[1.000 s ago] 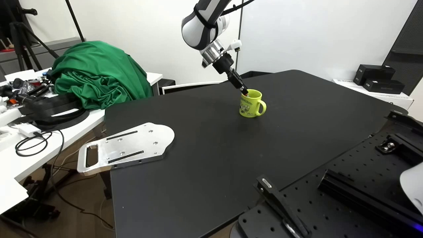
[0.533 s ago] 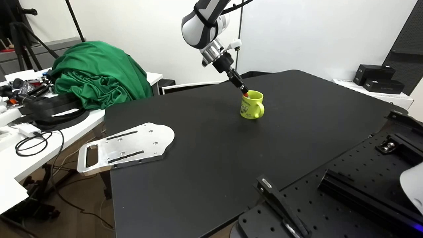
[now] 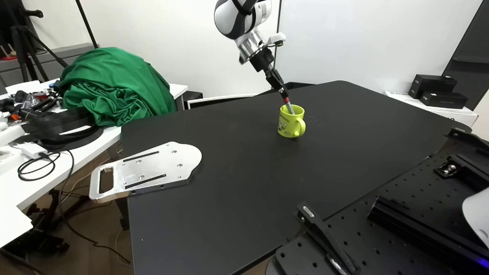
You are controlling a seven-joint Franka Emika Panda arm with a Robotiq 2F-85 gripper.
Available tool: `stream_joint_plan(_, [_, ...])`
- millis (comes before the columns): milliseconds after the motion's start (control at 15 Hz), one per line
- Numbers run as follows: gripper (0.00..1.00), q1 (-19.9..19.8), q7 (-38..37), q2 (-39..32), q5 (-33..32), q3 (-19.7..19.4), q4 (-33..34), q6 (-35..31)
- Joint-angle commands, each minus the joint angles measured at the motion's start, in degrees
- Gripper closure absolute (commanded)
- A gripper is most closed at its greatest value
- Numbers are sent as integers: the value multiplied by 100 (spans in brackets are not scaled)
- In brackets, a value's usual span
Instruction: Take the pen out of the mug and put it on the table
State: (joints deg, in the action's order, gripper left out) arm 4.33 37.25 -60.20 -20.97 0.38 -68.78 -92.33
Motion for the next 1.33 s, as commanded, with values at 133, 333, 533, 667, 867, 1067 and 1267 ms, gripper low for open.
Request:
stream_joint_plan(133, [94,-215,-165,553,380,71,394,1057])
stream_joint_plan(333, [94,-271,-287,873,357,10,415,1418])
stream_joint_plan(533, [94,-436,-395,1075,364,-39,379,1714])
stream_joint_plan(667, [94,-678,-321,1120,474,-28,351,1845])
stream_joint_plan(867, [94,-1142,-172,1083,776,-5,262,1826])
stream_joint_plan(1067, [94,-1565,-93,981,1025,-42,122,1707])
stream_joint_plan(1267, [94,-1889,-87,781,1147,-121,7,1574])
